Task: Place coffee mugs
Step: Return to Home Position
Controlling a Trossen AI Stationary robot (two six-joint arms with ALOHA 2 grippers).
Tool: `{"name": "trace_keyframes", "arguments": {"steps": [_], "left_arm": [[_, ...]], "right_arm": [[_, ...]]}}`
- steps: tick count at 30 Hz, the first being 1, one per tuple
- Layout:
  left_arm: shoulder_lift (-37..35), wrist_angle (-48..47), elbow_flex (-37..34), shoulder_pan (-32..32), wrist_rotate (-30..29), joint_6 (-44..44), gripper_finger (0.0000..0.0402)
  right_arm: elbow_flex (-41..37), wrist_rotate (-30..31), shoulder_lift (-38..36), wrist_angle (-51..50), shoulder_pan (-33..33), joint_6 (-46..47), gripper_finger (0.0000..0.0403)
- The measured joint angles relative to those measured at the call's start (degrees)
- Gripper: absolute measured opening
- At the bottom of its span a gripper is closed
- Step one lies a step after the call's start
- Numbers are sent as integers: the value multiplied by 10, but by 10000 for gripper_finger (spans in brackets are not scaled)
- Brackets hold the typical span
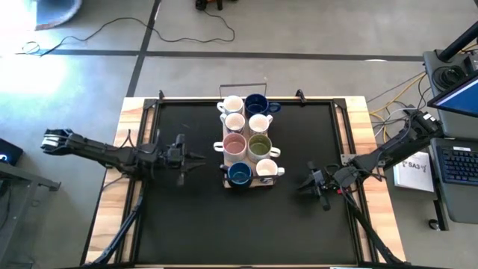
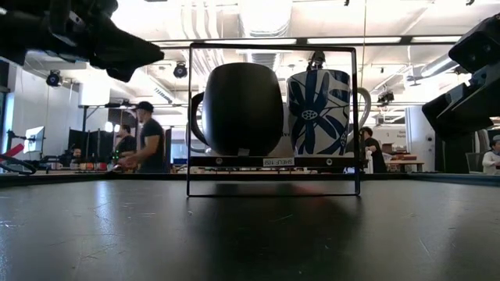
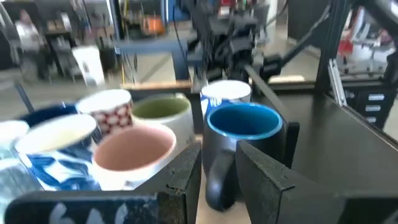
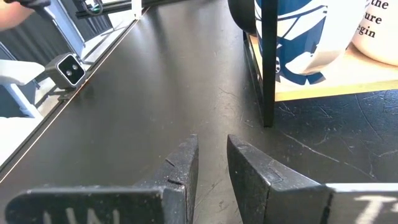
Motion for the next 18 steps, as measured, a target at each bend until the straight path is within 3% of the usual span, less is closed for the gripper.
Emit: {"name": "trace_keyframes", "arguments": {"steps": [5,13,18], "left_arm": [[-3,72,-54,6,-1,19,82],[-3,83,-76,8,-15,14,82],[-7,86,-74,8,-15,-93,82]], "right_arm": [[0,0,0,0,0,0,75],[0,0,0,0,0,0,75],[0,0,0,0,0,0,75]]}}
